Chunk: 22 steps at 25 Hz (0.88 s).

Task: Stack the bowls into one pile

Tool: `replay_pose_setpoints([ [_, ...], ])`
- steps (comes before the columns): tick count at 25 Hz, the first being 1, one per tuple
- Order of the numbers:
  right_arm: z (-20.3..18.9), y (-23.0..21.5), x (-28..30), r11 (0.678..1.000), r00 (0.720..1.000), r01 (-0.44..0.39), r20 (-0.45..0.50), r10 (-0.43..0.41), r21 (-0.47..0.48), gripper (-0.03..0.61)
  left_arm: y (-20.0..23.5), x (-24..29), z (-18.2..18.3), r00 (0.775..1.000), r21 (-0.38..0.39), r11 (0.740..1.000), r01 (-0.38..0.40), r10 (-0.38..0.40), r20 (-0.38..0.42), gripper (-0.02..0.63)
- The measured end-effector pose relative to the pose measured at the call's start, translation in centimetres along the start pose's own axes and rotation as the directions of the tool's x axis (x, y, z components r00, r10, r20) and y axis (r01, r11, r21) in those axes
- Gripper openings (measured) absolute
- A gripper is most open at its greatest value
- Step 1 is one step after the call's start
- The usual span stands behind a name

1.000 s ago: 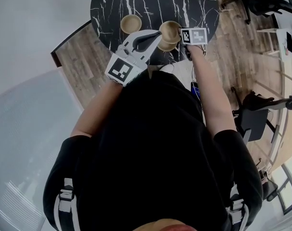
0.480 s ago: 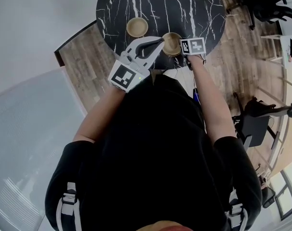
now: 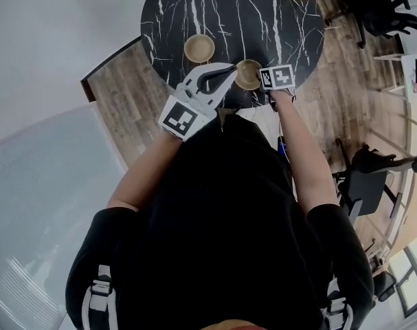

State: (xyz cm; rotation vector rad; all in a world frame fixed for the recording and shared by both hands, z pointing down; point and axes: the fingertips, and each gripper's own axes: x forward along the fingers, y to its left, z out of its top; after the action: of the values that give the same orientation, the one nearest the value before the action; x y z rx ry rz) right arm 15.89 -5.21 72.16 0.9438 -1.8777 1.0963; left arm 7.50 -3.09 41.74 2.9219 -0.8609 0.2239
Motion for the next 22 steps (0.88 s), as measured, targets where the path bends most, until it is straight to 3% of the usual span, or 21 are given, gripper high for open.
replay_pose_setpoints([
  [10,2.0,0.5,-1.9,1.0,0.999,0.014,0.051,-0.013,-0.026,0.132,1.0,-0.3,-0.1,1.0,0.0,1.0,0.001,-0.001,-0.003,0.005],
  [22,8.9,6.1,-2.5,0.989,0.992,-0.037,0.117,0.053,-0.14,0.137,5.5,-2.8,-0.1,0.997,-0.009,0.997,-0.083,0.083,0.009,0.005],
])
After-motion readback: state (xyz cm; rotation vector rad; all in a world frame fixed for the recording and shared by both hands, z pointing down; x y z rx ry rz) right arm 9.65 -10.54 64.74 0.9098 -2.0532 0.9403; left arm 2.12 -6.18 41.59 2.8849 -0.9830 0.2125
